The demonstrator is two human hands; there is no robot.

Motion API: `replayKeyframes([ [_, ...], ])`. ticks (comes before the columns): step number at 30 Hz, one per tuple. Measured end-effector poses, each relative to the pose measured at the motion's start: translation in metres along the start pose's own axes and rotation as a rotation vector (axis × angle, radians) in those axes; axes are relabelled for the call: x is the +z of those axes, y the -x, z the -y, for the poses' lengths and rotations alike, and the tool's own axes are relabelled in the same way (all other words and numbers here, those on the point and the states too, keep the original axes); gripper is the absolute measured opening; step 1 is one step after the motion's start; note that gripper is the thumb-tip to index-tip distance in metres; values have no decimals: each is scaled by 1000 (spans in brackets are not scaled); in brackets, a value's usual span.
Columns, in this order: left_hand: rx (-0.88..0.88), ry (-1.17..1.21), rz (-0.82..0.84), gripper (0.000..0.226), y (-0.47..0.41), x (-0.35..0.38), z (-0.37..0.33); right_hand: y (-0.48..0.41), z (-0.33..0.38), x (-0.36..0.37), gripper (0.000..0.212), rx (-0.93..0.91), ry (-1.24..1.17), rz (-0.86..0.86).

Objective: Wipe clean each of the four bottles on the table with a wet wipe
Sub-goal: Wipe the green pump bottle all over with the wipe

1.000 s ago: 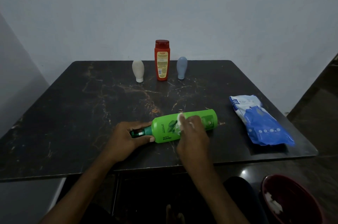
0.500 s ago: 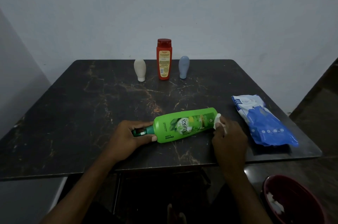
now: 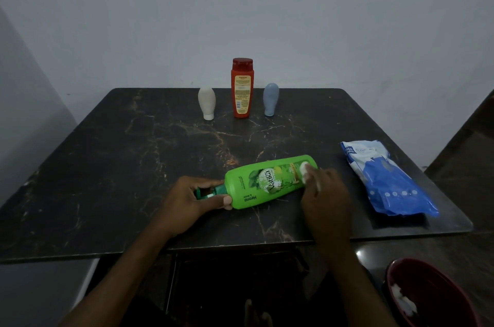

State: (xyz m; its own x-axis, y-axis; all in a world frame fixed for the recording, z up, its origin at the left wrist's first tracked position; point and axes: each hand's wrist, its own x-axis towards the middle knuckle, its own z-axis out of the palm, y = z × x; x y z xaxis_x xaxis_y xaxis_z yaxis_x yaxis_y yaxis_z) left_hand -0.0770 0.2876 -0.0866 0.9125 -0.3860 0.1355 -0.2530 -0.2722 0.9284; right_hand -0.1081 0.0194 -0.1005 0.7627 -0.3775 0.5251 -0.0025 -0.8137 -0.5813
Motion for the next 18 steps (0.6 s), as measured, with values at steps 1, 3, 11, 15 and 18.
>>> replayKeyframes([
  [1, 2, -1, -1, 34, 0, 0, 0, -7, -7, -3, 17, 45, -5, -18],
  [3, 14, -10, -4, 36, -1, 1, 0, -14, -14, -4, 20, 95, -3, -27],
  [11, 23, -74, -96, 40, -2, 2, 3, 30, 53, 26, 32, -315, -122, 175],
  [15, 48, -85, -114, 39, -2, 0, 5, 22, 39, 20, 30, -249, -168, 75],
  [18, 137, -132, -160, 39, -1, 0, 5, 2, 13, 4, 26, -90, -173, -19],
])
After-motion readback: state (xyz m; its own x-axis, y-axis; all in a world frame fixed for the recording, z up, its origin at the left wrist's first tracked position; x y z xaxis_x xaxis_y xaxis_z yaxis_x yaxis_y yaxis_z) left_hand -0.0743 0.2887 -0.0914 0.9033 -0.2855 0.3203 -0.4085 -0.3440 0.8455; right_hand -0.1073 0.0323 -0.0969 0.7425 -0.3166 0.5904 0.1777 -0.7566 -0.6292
